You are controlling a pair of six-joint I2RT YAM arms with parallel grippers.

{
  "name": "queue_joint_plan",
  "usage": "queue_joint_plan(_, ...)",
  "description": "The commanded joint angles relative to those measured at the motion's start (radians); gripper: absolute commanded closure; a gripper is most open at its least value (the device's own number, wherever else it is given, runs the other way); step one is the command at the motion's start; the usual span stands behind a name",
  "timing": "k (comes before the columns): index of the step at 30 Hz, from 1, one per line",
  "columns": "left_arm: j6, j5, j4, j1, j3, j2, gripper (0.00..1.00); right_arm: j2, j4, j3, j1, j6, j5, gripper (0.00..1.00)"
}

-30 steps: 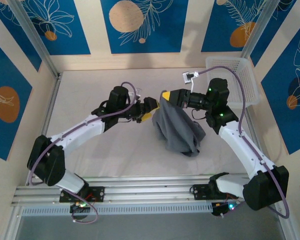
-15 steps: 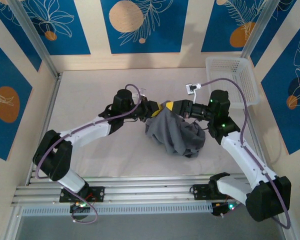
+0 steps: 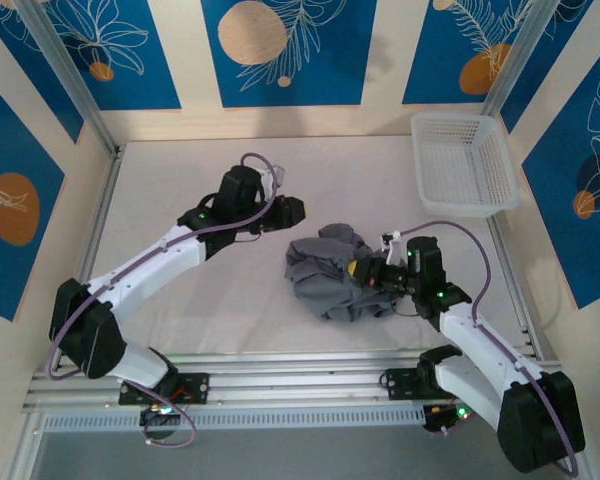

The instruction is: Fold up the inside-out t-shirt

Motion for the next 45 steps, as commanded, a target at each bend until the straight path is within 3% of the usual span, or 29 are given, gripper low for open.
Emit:
queue_joint_plan(1, 0.009, -0.011, -0.13, -0.022, -0.07, 0.068, 0.38, 0.027, -0.344, 0.035, 0.007, 0.082, 0.292, 0.94)
queue_joint_plan(3, -0.052, 0.034, -0.063, -0.03, -0.121, 0.089, 0.35, 0.038, -0.423, 0.044, 0.008, 0.104, 0.298, 0.73)
queue_joint_plan(5, -0.093, 0.059, 0.006, -0.047, -0.154, 0.109, 0.32, 0.017, -0.464, 0.052, 0.021, 0.121, 0.285, 0.58)
queue_joint_plan(8, -0.093, 0.073, 0.012, -0.074, -0.123, 0.155, 0.29, -0.047, -0.503, 0.113, 0.039, 0.085, 0.3, 0.5)
queue_joint_plan(10, -0.096, 0.08, 0.008, -0.09, -0.103, 0.187, 0.29, -0.064, -0.543, 0.207, 0.081, -0.001, 0.393, 0.44)
queue_joint_plan(13, -0.129, 0.042, 0.036, -0.111, -0.134, 0.195, 0.3, 0.033, -0.615, 0.37, 0.193, -0.17, 0.613, 0.32)
queue_joint_plan(15, -0.151, 0.053, 0.073, -0.119, -0.158, 0.203, 0.3, 0.149, -0.647, 0.47, 0.254, -0.278, 0.685, 0.27)
queue_joint_plan(21, -0.178, 0.08, 0.128, -0.13, -0.186, 0.228, 0.4, 0.417, -0.627, 0.595, 0.303, -0.424, 0.579, 0.25)
queue_joint_plan(23, -0.184, 0.081, 0.13, -0.13, -0.188, 0.237, 0.45, 0.486, -0.623, 0.612, 0.308, -0.425, 0.576, 0.26)
queue_joint_plan(25, -0.186, 0.084, 0.134, -0.13, -0.189, 0.243, 0.49, 0.533, -0.628, 0.627, 0.311, -0.417, 0.585, 0.36)
queue_joint_plan(26, -0.186, 0.084, 0.136, -0.129, -0.19, 0.247, 0.53, 0.548, -0.628, 0.636, 0.311, -0.41, 0.578, 0.49)
queue_joint_plan(28, -0.181, 0.074, 0.131, -0.13, -0.192, 0.251, 0.68, 0.543, -0.625, 0.651, 0.31, -0.383, 0.553, 0.89)
queue_joint_plan(29, -0.178, 0.061, 0.124, -0.128, -0.194, 0.25, 0.78, 0.525, -0.617, 0.654, 0.309, -0.37, 0.537, 0.99)
queue_joint_plan(31, -0.163, 0.006, 0.103, -0.123, -0.213, 0.243, 0.99, 0.456, -0.572, 0.646, 0.303, -0.349, 0.452, 1.0)
queue_joint_plan(32, -0.153, -0.022, 0.092, -0.119, -0.224, 0.238, 1.0, 0.42, -0.546, 0.639, 0.293, -0.332, 0.402, 1.0)
queue_joint_plan(35, -0.111, -0.106, 0.068, -0.083, -0.271, 0.221, 1.0, 0.313, -0.448, 0.608, 0.218, -0.243, 0.158, 1.0)
queue_joint_plan(40, -0.079, -0.119, 0.127, 0.021, -0.392, 0.148, 1.0, 0.217, -0.165, 0.48, 0.032, 0.035, -0.272, 1.0)
queue_joint_plan(44, -0.021, -0.028, 0.204, 0.063, -0.436, 0.083, 0.98, 0.225, -0.005, 0.407, -0.001, 0.146, -0.376, 1.0)
queue_joint_plan(45, -0.004, -0.004, 0.234, 0.062, -0.445, 0.053, 0.87, 0.233, 0.022, 0.396, 0.001, 0.155, -0.386, 1.0)
